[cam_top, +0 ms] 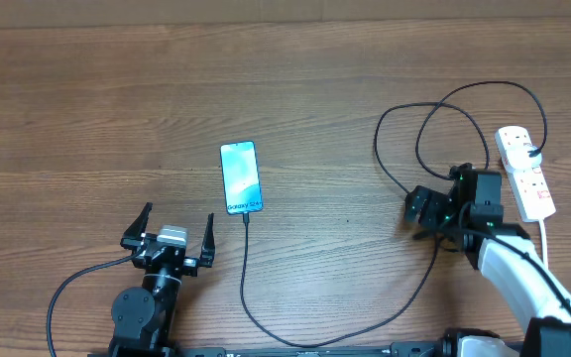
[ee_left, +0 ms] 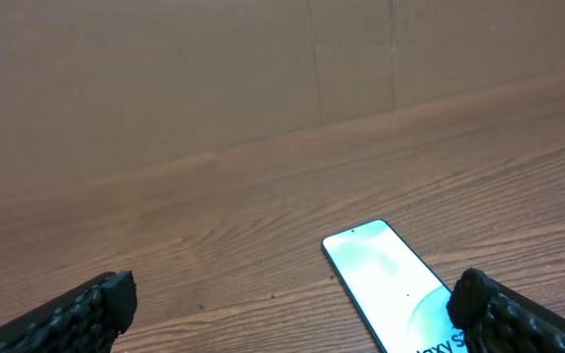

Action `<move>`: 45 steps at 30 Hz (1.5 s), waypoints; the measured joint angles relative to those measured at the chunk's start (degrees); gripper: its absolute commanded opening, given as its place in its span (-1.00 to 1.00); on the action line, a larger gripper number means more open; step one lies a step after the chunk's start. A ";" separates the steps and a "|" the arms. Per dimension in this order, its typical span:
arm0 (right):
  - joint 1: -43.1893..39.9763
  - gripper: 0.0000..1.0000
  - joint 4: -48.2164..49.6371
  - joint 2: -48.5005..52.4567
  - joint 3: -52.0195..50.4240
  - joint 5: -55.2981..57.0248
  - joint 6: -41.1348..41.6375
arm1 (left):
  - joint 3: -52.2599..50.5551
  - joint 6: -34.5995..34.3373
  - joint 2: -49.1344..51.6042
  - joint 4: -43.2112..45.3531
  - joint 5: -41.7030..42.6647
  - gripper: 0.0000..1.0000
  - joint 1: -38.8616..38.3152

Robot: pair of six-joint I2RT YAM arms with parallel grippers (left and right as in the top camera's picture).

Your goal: Plug charger to phone and switch on socket

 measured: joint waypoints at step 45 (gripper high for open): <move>0.00 1.00 32.35 -17.73 -28.11 -1.68 0.22 | 0.00 0.00 0.00 -0.02 0.00 1.00 0.00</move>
